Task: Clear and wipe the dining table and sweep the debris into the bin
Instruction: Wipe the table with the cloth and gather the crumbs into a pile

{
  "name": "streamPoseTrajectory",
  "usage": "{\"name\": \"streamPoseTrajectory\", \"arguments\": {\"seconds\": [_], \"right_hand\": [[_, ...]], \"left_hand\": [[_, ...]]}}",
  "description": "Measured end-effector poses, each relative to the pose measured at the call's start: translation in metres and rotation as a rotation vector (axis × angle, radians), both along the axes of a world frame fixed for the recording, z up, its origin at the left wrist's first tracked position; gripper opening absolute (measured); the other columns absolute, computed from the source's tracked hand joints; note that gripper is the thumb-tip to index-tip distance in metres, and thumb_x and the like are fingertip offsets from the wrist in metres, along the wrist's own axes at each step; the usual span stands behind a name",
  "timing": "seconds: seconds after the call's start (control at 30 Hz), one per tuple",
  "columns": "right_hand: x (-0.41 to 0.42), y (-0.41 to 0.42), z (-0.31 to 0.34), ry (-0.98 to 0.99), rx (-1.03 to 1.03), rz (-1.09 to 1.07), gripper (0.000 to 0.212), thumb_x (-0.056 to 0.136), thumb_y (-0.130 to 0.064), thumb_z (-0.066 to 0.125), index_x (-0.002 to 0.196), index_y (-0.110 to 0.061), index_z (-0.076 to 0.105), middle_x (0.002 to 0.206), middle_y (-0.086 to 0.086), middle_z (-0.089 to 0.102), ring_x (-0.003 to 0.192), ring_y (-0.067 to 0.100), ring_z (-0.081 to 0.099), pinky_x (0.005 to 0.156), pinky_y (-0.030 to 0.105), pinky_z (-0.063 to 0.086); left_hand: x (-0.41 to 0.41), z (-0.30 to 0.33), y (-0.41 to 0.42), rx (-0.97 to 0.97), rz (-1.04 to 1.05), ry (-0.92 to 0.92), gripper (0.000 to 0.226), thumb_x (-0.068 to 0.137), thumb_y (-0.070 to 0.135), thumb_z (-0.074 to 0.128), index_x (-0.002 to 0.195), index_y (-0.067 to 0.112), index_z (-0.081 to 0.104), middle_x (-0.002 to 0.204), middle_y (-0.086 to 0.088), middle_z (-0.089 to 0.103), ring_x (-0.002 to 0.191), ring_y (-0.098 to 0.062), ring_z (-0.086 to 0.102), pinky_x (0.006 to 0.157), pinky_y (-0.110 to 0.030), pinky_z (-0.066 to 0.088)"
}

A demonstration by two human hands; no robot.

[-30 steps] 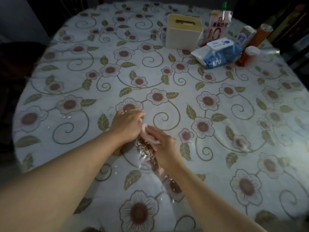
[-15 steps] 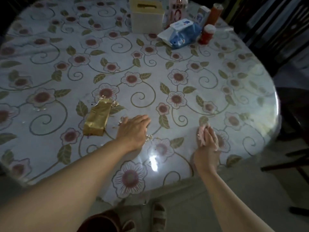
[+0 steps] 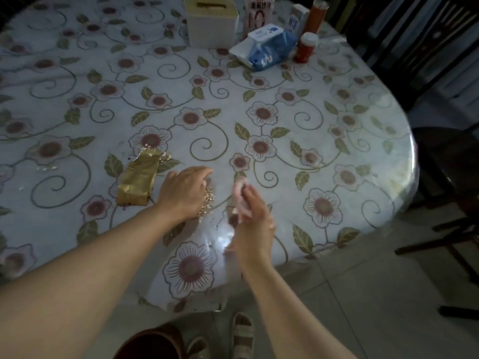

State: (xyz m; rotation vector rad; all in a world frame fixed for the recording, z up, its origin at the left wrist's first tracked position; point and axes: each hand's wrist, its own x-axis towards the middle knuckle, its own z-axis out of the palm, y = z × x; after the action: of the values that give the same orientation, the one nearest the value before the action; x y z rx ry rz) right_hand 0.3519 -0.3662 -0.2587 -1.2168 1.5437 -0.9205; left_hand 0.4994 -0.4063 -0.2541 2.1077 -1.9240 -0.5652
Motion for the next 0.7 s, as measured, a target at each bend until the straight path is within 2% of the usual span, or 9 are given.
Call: {"name": "streamPoseTrajectory", "arguments": {"seconds": [0.07,0.1,0.17,0.23,0.33,0.37,0.47,0.6,0.7], "right_hand": [[-0.037,-0.021,0.006,0.19,-0.029,-0.119,0.047,0.09,-0.003,0.048,0.13,-0.03,0.05,0.129,-0.015,0.053,0.117,0.004,0.05,0.091,-0.001,0.036],[-0.056,-0.031,0.006,0.358,-0.005,-0.143,0.05,0.09,-0.001,0.049,0.133,-0.025,0.047,0.132,-0.009,0.051,0.118,0.007,0.049,0.089,-0.003,0.032],[-0.081,-0.043,0.001,0.602,0.083,-0.186,0.058,0.087,0.007,0.049,0.14,-0.017,0.04,0.145,-0.001,0.042,0.128,0.015,0.043,0.101,0.01,0.032],[-0.069,-0.033,-0.007,0.591,0.093,-0.191,0.066,0.085,0.013,0.043,0.143,-0.016,0.035,0.153,-0.003,0.029,0.137,0.016,0.033,0.112,0.024,0.029],[-0.008,0.002,-0.023,0.501,0.0,-0.065,0.076,0.081,0.018,0.043,0.146,-0.02,0.029,0.155,-0.008,0.022,0.141,0.015,0.025,0.115,0.033,0.028],[0.013,0.01,-0.025,0.462,0.01,-0.045,0.077,0.082,0.018,0.042,0.146,-0.022,0.028,0.155,-0.01,0.021,0.142,0.014,0.024,0.117,0.032,0.024],[0.059,0.011,-0.014,0.363,0.038,0.008,0.075,0.081,0.02,0.041,0.142,-0.024,0.036,0.151,-0.012,0.029,0.137,0.009,0.031,0.108,0.009,0.014],[0.072,-0.02,0.011,0.282,-0.071,0.029,0.066,0.084,0.014,0.039,0.137,-0.025,0.045,0.145,-0.008,0.042,0.128,0.013,0.044,0.111,0.032,0.035],[0.071,-0.069,0.018,0.368,-0.137,0.113,0.059,0.086,0.011,0.039,0.136,-0.019,0.047,0.139,0.002,0.049,0.125,0.023,0.048,0.106,0.041,0.041]], "left_hand": [[0.008,0.001,0.008,-0.043,0.046,0.009,0.042,0.095,0.01,0.036,0.136,0.014,0.044,0.143,-0.003,0.046,0.134,-0.02,0.039,0.111,-0.042,0.028],[0.013,0.001,0.012,-0.047,0.065,0.007,0.042,0.095,0.01,0.036,0.136,0.013,0.044,0.144,-0.004,0.046,0.135,-0.02,0.038,0.112,-0.043,0.029],[0.024,0.0,0.02,-0.033,0.092,-0.02,0.042,0.096,0.01,0.037,0.137,0.013,0.044,0.145,-0.005,0.044,0.136,-0.021,0.036,0.112,-0.043,0.028],[0.035,-0.001,0.03,-0.028,0.115,-0.04,0.042,0.095,0.01,0.038,0.137,0.013,0.043,0.145,-0.006,0.044,0.138,-0.021,0.034,0.113,-0.044,0.027],[0.046,0.0,0.043,-0.081,0.126,-0.031,0.042,0.093,0.008,0.04,0.135,0.013,0.045,0.142,-0.007,0.049,0.137,-0.022,0.035,0.113,-0.044,0.026],[0.05,0.001,0.046,-0.101,0.129,-0.032,0.042,0.094,0.009,0.039,0.135,0.014,0.045,0.141,-0.006,0.049,0.137,-0.022,0.035,0.113,-0.043,0.025],[0.066,0.005,0.055,-0.118,0.159,-0.063,0.044,0.096,0.012,0.037,0.14,0.018,0.039,0.147,-0.001,0.042,0.14,-0.017,0.029,0.112,-0.04,0.02],[0.103,0.012,0.06,-0.079,0.277,-0.096,0.046,0.095,0.016,0.037,0.141,0.021,0.035,0.149,0.002,0.037,0.139,-0.017,0.029,0.111,-0.046,0.02],[0.131,0.01,0.061,-0.016,0.393,-0.106,0.046,0.095,0.015,0.037,0.14,0.021,0.035,0.146,-0.001,0.039,0.136,-0.02,0.031,0.109,-0.048,0.024]]}}
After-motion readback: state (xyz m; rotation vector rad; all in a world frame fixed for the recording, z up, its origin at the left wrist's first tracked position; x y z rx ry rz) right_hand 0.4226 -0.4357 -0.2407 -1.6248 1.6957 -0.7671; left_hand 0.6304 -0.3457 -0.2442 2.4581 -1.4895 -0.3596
